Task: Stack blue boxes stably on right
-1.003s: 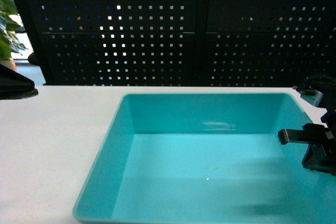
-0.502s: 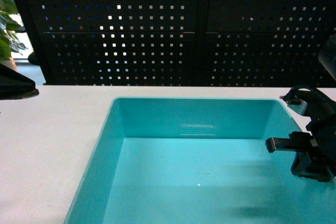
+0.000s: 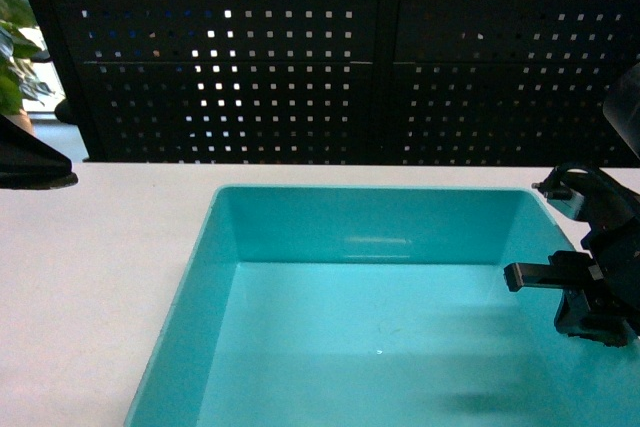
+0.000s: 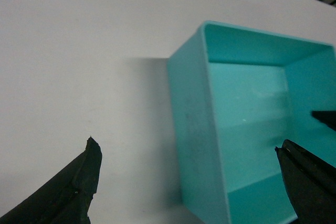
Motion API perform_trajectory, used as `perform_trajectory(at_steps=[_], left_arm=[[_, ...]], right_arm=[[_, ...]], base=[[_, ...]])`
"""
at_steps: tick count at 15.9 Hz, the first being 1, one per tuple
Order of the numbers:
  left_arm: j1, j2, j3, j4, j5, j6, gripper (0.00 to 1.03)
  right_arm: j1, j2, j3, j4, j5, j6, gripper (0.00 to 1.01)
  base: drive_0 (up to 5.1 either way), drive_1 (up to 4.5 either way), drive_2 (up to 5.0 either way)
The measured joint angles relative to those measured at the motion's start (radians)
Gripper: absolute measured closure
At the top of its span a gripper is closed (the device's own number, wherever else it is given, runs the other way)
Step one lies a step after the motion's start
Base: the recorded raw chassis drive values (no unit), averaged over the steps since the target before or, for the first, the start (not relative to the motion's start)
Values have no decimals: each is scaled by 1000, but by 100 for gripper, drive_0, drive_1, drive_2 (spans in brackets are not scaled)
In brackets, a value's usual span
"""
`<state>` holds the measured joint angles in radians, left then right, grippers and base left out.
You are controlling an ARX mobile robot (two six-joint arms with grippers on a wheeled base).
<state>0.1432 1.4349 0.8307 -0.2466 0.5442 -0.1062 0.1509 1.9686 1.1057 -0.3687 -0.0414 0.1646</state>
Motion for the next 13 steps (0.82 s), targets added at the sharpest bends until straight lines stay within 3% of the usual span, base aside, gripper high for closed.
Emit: perform_trajectory(at_steps=[3,5,7,11,13], left_arm=[[-105,100,97,-17,-146,-6,5],[-196,194,182,-18,-168,-18,5],[-252,333,271,-165,-179,-32,5],[-287,412,320,-284,-231,-78,5],[-319,422,358,-274,-235,-93,5]], right_arm=[[0,0,0,0,1,0,99],[0,0,0,0,0,0,99],[0,0,0,1,0,0,99],[0,0,0,-1,2,1,99],[0,0,0,0,1,1,99]], base=[[0,0,0],[0,0,0],[0,0,0],[0,0,0],[0,0,0]])
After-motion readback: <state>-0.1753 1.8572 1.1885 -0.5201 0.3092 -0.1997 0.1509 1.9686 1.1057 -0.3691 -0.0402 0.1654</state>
